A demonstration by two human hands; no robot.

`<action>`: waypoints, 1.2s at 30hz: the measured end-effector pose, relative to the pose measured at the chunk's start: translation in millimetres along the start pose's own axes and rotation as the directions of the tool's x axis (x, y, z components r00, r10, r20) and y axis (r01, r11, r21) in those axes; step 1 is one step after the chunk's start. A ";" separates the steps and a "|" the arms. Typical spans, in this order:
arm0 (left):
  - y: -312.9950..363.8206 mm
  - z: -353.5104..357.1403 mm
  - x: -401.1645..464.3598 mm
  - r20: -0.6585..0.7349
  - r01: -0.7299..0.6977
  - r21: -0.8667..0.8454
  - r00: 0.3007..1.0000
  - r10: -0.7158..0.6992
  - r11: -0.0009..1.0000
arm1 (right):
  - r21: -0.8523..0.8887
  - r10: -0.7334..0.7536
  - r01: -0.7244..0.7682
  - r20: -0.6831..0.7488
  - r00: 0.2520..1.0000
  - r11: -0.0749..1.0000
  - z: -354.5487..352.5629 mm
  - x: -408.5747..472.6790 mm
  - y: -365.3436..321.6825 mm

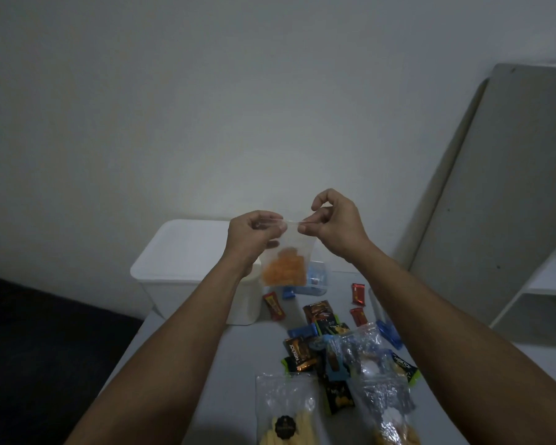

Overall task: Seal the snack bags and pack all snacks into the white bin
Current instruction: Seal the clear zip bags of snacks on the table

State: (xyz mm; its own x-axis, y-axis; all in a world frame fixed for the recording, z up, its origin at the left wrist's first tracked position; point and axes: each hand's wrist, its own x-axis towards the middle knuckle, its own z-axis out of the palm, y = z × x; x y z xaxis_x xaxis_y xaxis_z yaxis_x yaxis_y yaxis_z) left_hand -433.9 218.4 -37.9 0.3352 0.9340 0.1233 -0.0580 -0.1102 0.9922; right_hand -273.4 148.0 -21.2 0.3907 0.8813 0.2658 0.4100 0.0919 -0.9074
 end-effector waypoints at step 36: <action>-1.0 -8.1 -3.2 0.014 0.035 -0.084 0.999 -0.034 0.996 | 0.023 -0.002 0.000 0.089 0.996 1.000 -8.4 -1.3 -0.3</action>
State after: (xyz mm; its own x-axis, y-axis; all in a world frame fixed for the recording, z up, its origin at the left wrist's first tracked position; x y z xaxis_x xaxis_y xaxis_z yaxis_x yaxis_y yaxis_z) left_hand -442.6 218.3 -39.4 0.3502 0.9324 0.0895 -0.1249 -0.0483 0.9910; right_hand -267.1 143.0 -18.6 0.3154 0.9187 0.2377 0.3909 0.1025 -0.9147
